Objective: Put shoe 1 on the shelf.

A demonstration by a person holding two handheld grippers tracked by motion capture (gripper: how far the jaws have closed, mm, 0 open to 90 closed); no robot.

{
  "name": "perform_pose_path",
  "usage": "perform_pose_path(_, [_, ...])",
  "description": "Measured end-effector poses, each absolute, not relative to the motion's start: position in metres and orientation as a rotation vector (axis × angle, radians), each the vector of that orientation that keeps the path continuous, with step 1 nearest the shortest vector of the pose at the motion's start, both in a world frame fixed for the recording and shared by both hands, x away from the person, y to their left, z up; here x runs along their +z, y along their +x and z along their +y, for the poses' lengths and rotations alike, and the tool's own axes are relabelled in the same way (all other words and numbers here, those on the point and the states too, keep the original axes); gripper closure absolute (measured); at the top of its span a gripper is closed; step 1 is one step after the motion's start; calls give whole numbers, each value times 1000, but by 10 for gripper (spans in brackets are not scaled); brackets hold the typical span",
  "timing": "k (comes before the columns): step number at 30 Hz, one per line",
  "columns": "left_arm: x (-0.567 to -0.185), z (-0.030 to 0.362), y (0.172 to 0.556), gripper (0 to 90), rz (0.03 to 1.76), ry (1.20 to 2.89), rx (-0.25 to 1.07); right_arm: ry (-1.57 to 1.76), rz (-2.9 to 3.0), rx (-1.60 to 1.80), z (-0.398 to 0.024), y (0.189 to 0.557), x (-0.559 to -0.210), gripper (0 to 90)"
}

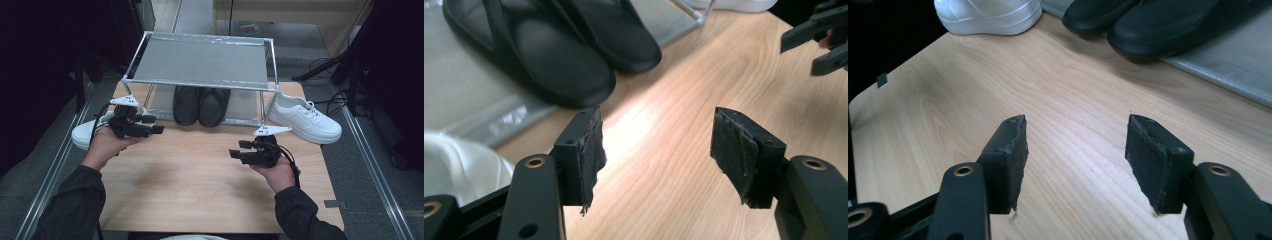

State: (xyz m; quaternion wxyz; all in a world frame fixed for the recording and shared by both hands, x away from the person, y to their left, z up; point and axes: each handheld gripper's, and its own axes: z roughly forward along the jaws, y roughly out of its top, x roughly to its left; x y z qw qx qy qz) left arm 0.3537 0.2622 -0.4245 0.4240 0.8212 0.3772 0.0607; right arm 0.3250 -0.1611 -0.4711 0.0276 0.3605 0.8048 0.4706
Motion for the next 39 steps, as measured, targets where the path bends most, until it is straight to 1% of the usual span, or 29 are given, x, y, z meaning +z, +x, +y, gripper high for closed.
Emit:
perform_pose_path(8, [-441, 281, 341, 363, 977, 2063, 166, 1128, 2476, 1441, -158, 321, -471, 429])
perform_pose_path(12, [-439, 293, 342, 363, 1006, 2035, 148, 1100, 2481, 1434, -154, 323, -471, 426])
perform_pose_path(19, [-437, 311, 344, 383, 1016, 2033, 184, 1113, 2483, 1426, -155, 323, -471, 427])
perform_pose_path(29, [-437, 337, 352, 398, 1069, 2001, 182, 1126, 2479, 1384, -161, 321, -473, 430])
perform_pose_path(39, [-436, 360, 367, 415, 1135, 1986, 222, 1157, 2456, 1367, -170, 314, -473, 429])
